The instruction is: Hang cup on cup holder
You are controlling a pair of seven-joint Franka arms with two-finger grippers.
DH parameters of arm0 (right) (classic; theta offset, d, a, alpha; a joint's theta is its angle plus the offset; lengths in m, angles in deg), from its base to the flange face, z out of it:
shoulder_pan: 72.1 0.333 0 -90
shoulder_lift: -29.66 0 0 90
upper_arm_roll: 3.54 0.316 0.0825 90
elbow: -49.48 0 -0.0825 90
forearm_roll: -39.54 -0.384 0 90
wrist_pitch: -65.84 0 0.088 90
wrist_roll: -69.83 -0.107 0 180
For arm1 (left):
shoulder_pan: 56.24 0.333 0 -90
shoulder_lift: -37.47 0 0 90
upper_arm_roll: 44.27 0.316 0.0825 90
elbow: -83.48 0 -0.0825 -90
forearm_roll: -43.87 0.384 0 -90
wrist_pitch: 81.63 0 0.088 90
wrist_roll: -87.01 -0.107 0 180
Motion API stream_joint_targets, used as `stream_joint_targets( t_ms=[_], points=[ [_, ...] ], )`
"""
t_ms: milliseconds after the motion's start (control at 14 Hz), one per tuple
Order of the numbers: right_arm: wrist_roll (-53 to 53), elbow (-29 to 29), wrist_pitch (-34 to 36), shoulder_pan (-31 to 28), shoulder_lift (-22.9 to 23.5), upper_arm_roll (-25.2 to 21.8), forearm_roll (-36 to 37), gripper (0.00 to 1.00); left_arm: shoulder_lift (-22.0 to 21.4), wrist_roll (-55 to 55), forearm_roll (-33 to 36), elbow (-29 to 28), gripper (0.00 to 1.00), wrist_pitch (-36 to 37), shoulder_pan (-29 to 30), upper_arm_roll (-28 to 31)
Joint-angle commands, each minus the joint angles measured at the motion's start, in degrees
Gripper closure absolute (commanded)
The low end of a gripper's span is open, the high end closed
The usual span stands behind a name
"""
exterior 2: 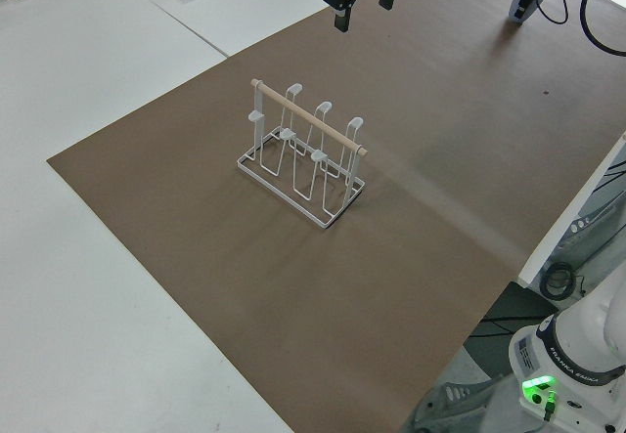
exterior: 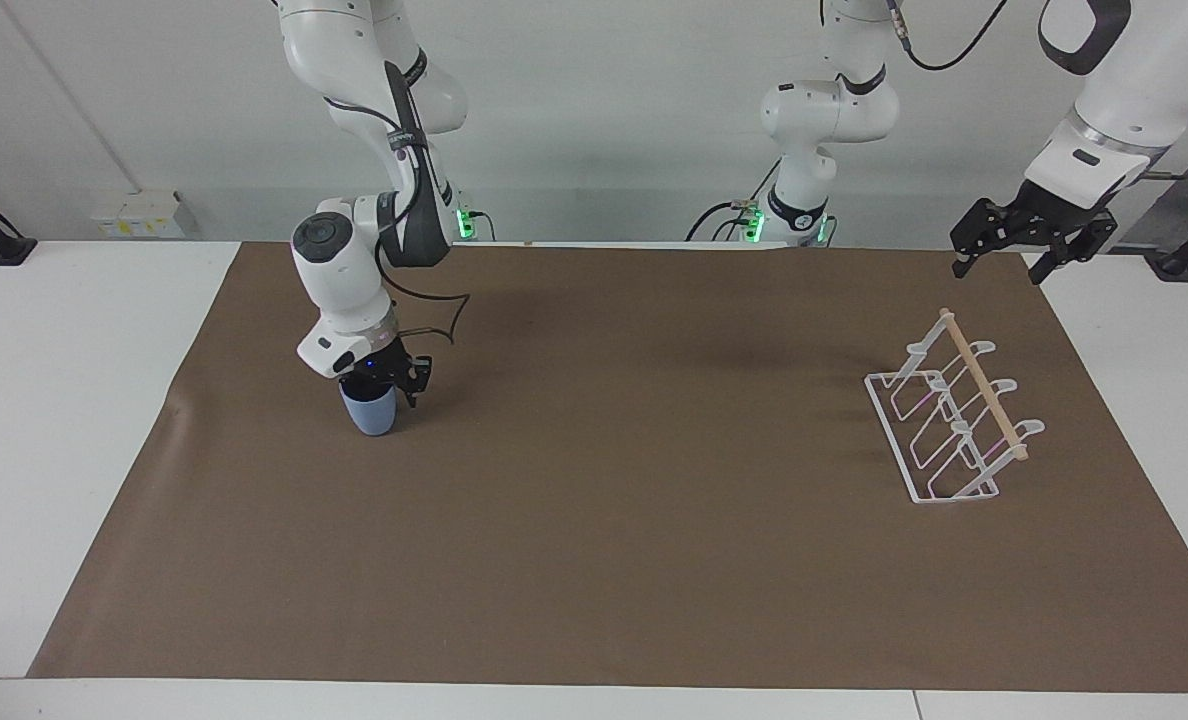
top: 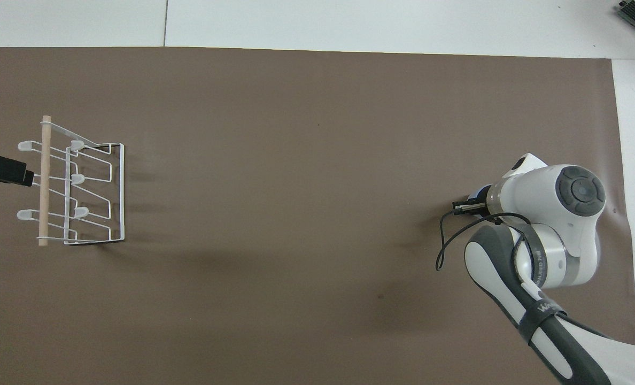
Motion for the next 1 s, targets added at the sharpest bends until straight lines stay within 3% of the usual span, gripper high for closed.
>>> stream_joint_targets(
  t_ms=[0,214,500,643,929],
  points=[
    [-0.2,0.2,0.4,-0.9,-0.4,0.4,-0.8,1.0,-0.9,-0.3,1.1,-1.3,0.0,-0.8,-0.5,0.3],
    [-0.1,6.9,9.5,-1.9,-0.6,0.3,-0.7,1.0,-0.9,-0.6,1.1,-1.3,0.0,-1.0,-0.5,0.3],
    [0.0,20.3,21.0,-2.6,-1.1,0.3,0.3,1.0,-0.9,-0.6,1.1,-1.3,0.0,-1.0,-0.5,0.3],
    [0.2,26.1,23.9,-2.6,-1.1,0.4,0.2,1.0,-0.9,-0.4,1.0,-1.3,0.0,-1.0,-0.5,0.3],
    [0.4,31.8,29.3,-2.0,-1.3,1.3,-0.7,1.0,-0.9,-0.3,1.0,-1.3,0.0,-0.6,-0.6,0.3]
  ],
)
